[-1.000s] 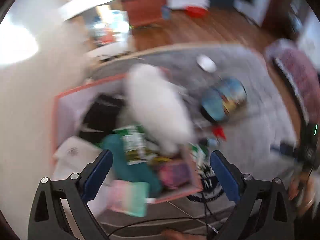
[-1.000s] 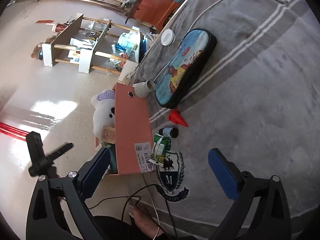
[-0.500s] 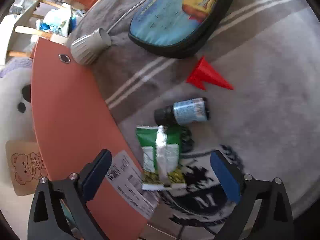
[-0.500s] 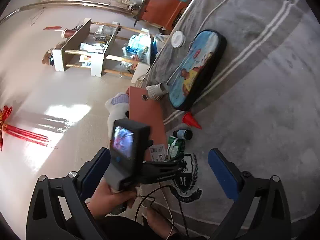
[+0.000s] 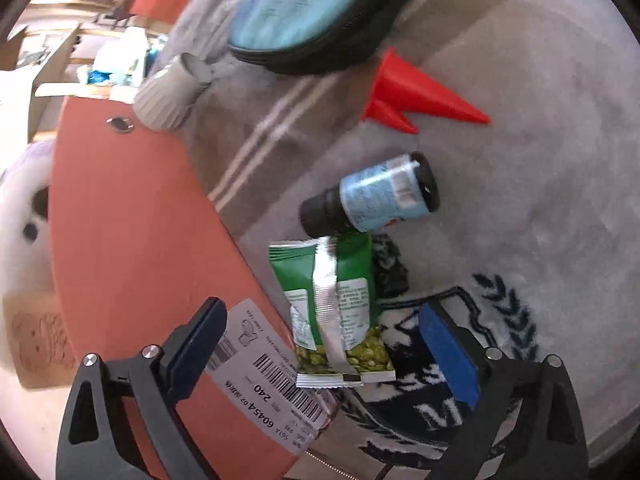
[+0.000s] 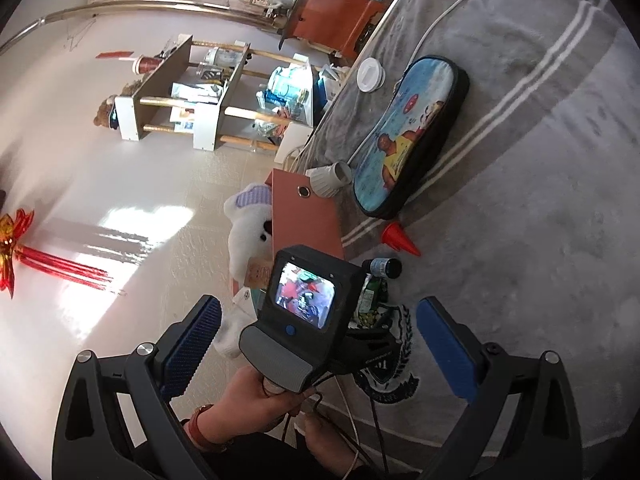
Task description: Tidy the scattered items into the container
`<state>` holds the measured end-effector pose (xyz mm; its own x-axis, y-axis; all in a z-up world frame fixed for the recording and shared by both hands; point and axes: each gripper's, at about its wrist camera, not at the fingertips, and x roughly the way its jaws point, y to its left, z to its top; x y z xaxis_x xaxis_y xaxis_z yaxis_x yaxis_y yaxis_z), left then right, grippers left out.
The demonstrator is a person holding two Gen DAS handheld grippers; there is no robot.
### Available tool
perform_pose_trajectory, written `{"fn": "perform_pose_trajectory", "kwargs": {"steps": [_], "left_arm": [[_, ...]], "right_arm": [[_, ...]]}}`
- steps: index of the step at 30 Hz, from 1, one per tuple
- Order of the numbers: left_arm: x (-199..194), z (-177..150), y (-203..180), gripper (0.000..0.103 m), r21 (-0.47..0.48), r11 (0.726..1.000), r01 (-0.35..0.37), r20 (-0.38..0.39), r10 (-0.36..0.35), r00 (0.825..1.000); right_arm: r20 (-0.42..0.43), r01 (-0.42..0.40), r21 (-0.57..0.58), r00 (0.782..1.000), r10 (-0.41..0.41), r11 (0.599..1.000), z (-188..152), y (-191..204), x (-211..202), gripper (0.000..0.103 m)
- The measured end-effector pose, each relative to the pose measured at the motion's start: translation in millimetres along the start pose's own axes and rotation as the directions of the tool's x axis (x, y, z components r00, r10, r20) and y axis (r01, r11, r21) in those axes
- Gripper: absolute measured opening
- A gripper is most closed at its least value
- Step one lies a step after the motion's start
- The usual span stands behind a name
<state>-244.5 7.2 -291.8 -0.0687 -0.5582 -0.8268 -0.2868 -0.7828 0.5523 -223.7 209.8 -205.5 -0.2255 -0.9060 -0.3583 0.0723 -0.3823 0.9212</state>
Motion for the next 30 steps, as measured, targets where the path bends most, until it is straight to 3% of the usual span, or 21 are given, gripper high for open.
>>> {"fn": "perform_pose_trajectory", "kwargs": {"steps": [3,5,6,7,8,9,11,13,16,20,23,27,30], "left_arm": [[5,5,1,0.097,0.008,0.999,0.032,-0.03,-0.032,0.999],[10,10,6,0.088,-0.008,0.994,0.107,-0.075,-0.107,0.991],[12,12,10,0.07,-0.032,0.986,0.164,-0.097,-0.166,0.981],[14,12,16,0.045,-0.083,0.964,0.252,-0.122,-0.261,0.958],[15,12,20,0.038,-0.12,0.94,0.319,-0.135,-0.334,0.933],[13,11,20,0.034,-0.12,0.937,0.328,-0.136,-0.343,0.929],[7,8,14,0.029,-0.086,0.951,0.297,-0.123,-0.306,0.944],[1,4,14,0.023,-0.097,0.948,0.304,-0.107,-0.314,0.943],[-27,-3,22,0.022,-0.106,0.926,0.361,-0.03,-0.366,0.93],[-78,-21,58,0.022,-0.157,0.886,0.436,0.089,-0.427,0.9],[-116,-45,97,0.022,-0.187,0.867,0.461,0.193,-0.428,0.883],[-139,-78,181,0.022,-0.283,0.837,0.468,0.316,-0.379,0.87],[-129,-115,251,0.027,-0.402,0.812,0.423,0.376,-0.274,0.885]], "right_arm": [[0.012,-0.013,0.005,1.0,0.013,1.0,1,0,-2,0.099],[0.015,-0.014,0.002,1.0,0.014,1.0,1,0,-3,0.099],[0.017,-0.013,0.001,1.0,0.013,1.0,1,0,-3,0.099],[0.019,-0.013,0.0,1.0,0.013,1.0,1,1,-3,0.099],[0.021,-0.014,0.001,1.0,0.014,1.0,1,0,-4,0.099],[0.025,-0.016,0.0,1.0,0.016,1.0,2,0,-5,0.099],[0.032,-0.021,-0.001,0.999,0.021,1.0,3,-1,-7,0.099],[0.038,-0.032,-0.005,0.999,0.032,0.999,3,-1,-9,0.099],[0.04,-0.045,-0.017,0.998,0.046,0.999,4,0,-9,0.099],[0.017,-0.045,-0.031,0.999,0.046,0.998,4,1,-4,0.08],[-0.001,-0.03,-0.034,1.0,0.03,0.999,1,-1,0,0.079],[-0.013,-0.009,-0.048,1.0,0.009,0.999,-1,0,4,0.079],[-0.032,0.02,-0.072,0.999,-0.023,0.997,-5,2,9,0.077]]}}
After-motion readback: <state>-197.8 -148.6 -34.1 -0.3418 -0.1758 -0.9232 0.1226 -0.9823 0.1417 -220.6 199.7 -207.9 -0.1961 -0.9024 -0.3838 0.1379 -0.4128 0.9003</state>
